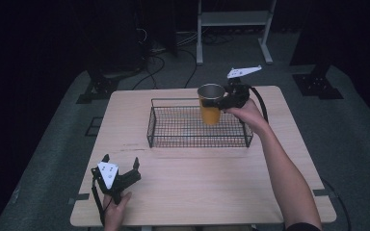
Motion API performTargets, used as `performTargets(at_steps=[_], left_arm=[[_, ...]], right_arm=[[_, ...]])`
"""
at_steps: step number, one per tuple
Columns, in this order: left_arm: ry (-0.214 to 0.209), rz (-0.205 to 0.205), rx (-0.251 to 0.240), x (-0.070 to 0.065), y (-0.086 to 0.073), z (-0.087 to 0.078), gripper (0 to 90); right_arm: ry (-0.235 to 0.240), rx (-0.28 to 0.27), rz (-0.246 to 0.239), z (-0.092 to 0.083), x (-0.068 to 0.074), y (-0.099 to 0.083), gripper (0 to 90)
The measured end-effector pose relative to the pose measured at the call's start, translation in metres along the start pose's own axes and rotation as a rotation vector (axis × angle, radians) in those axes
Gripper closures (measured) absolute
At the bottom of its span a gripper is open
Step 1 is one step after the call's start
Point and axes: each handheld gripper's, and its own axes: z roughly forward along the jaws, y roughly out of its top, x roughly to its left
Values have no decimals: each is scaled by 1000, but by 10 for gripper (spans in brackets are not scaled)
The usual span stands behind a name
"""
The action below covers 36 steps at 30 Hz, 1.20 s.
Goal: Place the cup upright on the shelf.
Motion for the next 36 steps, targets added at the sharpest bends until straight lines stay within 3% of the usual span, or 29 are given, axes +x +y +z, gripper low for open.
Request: performTargets(at_steps=[12, 36], left_arm=[[-1, -2, -2, 0, 0, 0, 0], [-3, -2, -1, 0, 0, 0, 0]], right_arm=[[1, 39, 24, 24, -13, -13, 99], [0, 74, 43, 42, -25, -26, 99]])
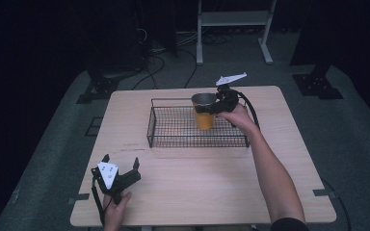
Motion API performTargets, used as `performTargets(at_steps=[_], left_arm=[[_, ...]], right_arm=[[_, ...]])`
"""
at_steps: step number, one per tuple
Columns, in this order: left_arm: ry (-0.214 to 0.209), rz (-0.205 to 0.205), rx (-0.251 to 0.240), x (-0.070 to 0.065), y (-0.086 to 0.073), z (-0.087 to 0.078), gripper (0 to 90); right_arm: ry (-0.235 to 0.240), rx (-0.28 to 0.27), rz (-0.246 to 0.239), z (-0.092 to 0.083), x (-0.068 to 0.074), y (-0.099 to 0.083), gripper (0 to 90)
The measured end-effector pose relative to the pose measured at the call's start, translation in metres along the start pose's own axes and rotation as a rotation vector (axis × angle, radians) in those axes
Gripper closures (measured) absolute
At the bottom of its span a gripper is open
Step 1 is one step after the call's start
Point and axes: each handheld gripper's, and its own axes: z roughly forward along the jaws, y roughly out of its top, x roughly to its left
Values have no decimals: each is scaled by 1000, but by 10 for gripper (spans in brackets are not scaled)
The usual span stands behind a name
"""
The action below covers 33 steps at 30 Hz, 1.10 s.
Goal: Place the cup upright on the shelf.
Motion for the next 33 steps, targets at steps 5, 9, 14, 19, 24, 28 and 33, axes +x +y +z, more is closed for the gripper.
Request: performTargets(at_steps=[5, 9, 14, 19, 24, 28, 33], left_arm=[[0, 0, -1, 0, 0, 0, 0], [-1, 0, 0, 0, 0, 0, 0], [-1, 0, 0, 0, 0, 0, 0], [-1, 1, 0, 0, 0, 0, 0], [-2, -1, -2, 0, 0, 0, 0], [-1, 1, 0, 0, 0, 0, 0], [-2, 1, 0, 0, 0, 0, 0]], right_arm=[[-6, 9, 0, 4, -1, -2, 99], [-7, 12, 2, 6, -3, -3, 99], [-3, 22, 3, 10, -4, -7, 99], [-12, 35, -10, 18, -4, -13, 99], [-36, 59, -26, 27, -4, -22, 98], [-43, 91, -41, 32, -5, -28, 98], [-59, 120, -65, 38, -5, -31, 97]])
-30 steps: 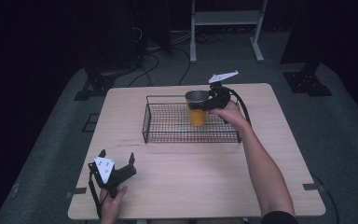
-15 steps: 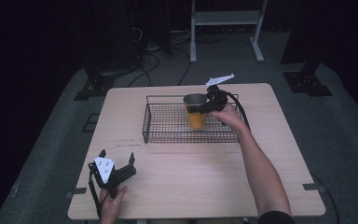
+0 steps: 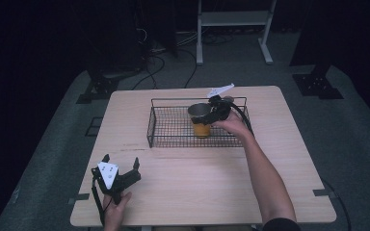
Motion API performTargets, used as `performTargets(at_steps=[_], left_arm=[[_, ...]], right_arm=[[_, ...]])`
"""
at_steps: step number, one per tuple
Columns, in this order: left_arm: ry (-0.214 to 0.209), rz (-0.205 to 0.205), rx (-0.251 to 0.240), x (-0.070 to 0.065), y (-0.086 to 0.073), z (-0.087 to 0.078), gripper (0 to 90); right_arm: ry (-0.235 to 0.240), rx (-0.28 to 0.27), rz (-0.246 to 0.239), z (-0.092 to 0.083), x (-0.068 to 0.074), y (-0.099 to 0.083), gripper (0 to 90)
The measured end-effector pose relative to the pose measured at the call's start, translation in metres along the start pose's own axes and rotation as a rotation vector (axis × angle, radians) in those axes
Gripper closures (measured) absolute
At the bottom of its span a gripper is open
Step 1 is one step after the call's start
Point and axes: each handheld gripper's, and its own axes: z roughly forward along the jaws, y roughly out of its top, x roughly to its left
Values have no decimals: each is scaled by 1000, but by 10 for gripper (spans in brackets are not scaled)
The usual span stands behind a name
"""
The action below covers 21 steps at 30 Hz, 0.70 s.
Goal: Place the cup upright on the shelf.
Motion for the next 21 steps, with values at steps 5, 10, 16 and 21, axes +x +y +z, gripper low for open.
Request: performTargets(at_steps=[5, 10, 16, 21], left_arm=[[-1, 1, 0, 0, 0, 0, 0], [-1, -1, 0, 0, 0, 0, 0], [0, 2, 1, 0, 0, 0, 0], [0, 2, 2, 0, 0, 0, 0]], right_arm=[[-4, -4, -14, 3, 0, -2, 97], [-13, 4, -37, 3, 2, -1, 98], [-21, 17, -50, 1, 2, -1, 90], [-37, 33, -67, 1, 3, -1, 55]])
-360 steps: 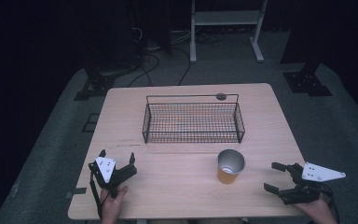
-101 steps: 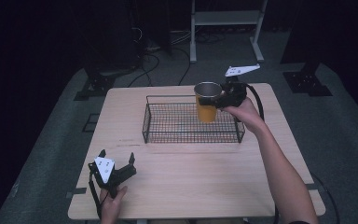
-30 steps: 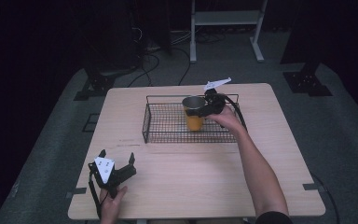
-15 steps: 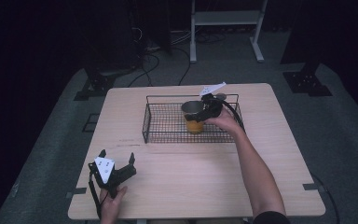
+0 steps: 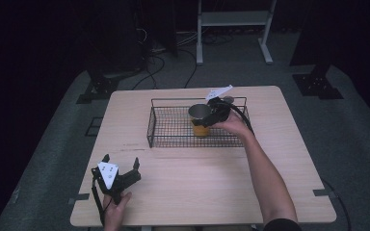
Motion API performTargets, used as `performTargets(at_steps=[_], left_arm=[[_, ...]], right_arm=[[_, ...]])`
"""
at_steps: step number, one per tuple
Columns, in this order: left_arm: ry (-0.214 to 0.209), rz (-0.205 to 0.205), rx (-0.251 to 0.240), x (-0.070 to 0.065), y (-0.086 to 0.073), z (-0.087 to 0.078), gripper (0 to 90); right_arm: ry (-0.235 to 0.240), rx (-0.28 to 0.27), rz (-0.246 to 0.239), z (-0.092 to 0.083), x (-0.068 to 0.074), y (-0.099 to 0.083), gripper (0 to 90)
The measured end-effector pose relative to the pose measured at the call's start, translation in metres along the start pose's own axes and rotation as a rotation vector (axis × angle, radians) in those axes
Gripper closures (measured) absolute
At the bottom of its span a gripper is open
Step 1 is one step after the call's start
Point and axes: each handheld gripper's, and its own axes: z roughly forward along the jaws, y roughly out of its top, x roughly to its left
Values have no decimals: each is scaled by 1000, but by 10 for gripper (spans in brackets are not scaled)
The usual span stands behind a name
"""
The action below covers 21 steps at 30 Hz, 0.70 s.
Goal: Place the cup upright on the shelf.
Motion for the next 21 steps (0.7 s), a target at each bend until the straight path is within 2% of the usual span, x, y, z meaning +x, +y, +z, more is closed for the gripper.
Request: performTargets(at_steps=[4, 21], left_arm=[[-1, 0, -1, 0, 0, 0, 0], [1, 4, 1, -1, 0, 0, 0]], right_arm=[[-5, 16, -7, 1, 2, 0, 42], [-11, -4, -3, -3, 6, 3, 0]])
